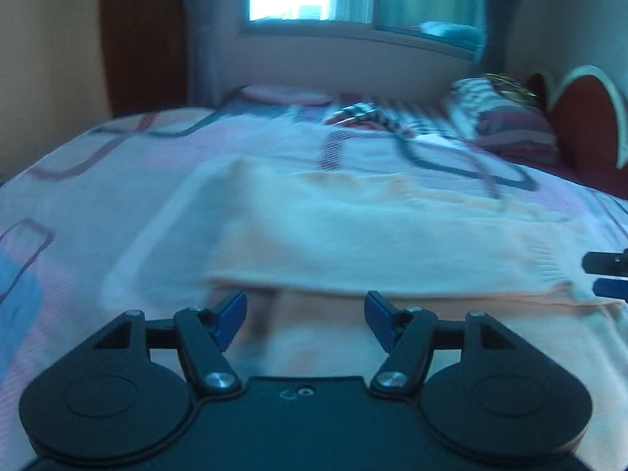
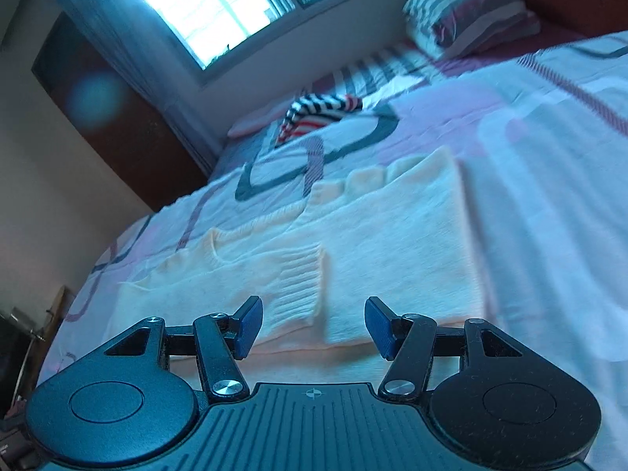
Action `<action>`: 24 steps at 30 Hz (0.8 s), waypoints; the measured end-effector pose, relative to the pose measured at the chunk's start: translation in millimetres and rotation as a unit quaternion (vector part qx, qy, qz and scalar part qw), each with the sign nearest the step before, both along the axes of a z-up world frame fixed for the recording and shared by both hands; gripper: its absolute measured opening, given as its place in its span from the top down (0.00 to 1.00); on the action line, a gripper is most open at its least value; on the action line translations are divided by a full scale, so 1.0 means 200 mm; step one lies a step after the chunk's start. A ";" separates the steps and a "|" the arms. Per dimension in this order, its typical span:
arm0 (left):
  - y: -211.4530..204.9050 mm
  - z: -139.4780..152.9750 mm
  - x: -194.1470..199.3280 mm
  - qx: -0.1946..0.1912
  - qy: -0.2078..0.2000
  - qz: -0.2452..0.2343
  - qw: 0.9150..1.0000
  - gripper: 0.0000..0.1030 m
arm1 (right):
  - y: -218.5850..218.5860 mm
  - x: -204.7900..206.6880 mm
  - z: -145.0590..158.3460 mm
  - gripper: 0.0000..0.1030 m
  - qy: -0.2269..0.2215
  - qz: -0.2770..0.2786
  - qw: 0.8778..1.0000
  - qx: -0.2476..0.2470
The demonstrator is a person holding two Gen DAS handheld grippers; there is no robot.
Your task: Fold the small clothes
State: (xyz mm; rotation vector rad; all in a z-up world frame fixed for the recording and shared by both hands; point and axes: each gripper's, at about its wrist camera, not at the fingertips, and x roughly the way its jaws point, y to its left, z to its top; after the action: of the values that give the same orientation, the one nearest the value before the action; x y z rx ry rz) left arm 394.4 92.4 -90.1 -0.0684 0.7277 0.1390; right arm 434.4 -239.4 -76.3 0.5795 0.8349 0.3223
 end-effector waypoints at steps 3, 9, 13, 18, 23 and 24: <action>0.10 -0.02 0.02 -0.012 0.008 0.007 1.000 0.38 | 0.06 0.06 -0.03 0.44 0.009 0.000 1.000 -0.007; 0.13 -0.09 0.10 -0.026 0.011 -0.009 1.000 0.38 | 0.13 0.13 -0.06 0.72 0.017 -0.006 0.999 -0.042; 0.16 -0.11 0.13 -0.020 0.012 -0.005 1.000 0.39 | 0.14 0.16 -0.03 0.94 -0.002 -0.003 0.998 -0.055; 0.19 -0.11 0.13 -0.019 0.013 -0.014 1.000 0.45 | 0.04 0.09 0.14 0.95 -0.071 -0.041 0.993 -0.081; 0.18 -0.09 0.14 -0.016 0.007 -0.023 1.000 0.75 | -0.07 0.07 0.16 0.95 -0.064 -0.052 0.992 -0.095; 0.18 -0.09 0.14 -0.011 0.007 -0.023 1.000 0.90 | -0.09 0.06 0.16 0.95 -0.061 -0.054 0.992 -0.094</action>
State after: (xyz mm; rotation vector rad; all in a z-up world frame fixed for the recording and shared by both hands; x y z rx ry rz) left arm 422.5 127.9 -107.7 -0.0713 0.7435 0.0873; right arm 447.3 -256.7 -45.0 0.4233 0.7041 0.1767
